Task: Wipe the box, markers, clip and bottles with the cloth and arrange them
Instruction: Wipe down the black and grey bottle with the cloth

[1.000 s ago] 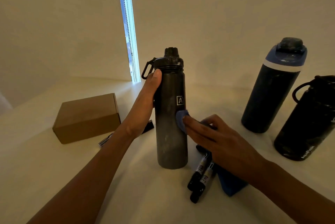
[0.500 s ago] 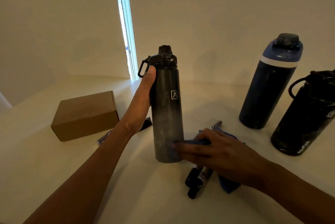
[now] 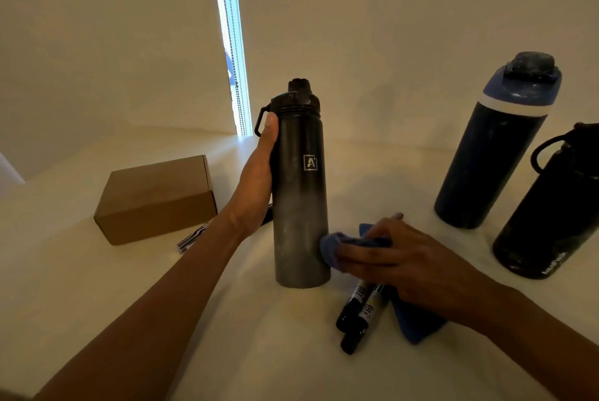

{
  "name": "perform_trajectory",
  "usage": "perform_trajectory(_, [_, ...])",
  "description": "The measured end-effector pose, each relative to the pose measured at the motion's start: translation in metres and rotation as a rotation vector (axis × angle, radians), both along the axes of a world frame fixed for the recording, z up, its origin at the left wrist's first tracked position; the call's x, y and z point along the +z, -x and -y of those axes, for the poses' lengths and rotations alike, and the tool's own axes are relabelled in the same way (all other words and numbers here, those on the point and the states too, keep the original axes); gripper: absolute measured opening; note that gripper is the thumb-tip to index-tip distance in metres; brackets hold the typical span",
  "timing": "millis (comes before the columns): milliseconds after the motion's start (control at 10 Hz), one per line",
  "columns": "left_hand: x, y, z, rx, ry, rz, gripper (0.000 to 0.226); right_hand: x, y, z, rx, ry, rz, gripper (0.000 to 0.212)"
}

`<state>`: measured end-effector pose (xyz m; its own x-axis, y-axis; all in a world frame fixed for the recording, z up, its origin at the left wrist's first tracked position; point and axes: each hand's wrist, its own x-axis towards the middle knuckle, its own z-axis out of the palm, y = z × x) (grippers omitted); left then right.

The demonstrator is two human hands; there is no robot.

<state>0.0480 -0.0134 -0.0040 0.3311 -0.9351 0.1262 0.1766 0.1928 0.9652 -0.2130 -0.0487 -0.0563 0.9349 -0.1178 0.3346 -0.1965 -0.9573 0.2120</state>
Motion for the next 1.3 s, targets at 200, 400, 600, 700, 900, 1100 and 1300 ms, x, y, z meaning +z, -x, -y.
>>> perform_trajectory(200, [0.001,0.008,0.002,-0.032,-0.002,-0.025,0.061,0.008,-0.001,-0.001,-0.066,0.149,0.025,0.084])
perform_trajectory(400, [-0.002,0.004,0.004,0.009,0.047,0.020,0.060,0.006,-0.018,-0.006,-0.157,0.043,0.071,0.125])
perform_trajectory(600, [-0.004,-0.001,0.003,-0.019,0.075,0.016,0.071,0.008,-0.016,-0.037,0.094,0.191,-0.083,0.094])
perform_trajectory(700, [-0.004,0.000,0.005,-0.059,0.055,0.034,0.072,0.006,-0.016,-0.033,0.071,0.153,-0.132,0.107])
perform_trajectory(900, [-0.004,0.003,0.006,-0.095,0.012,0.055,0.059,0.020,-0.040,-0.007,-0.073,0.008,0.252,0.109])
perform_trajectory(1100, [-0.004,-0.001,0.002,-0.080,0.021,0.036,0.063,0.008,-0.037,-0.015,-0.060,-0.032,0.286,0.092])
perform_trajectory(1300, [-0.008,-0.008,0.004,-0.075,0.067,0.003,0.071,-0.003,-0.012,-0.032,0.068,-0.001,-0.016,0.067])
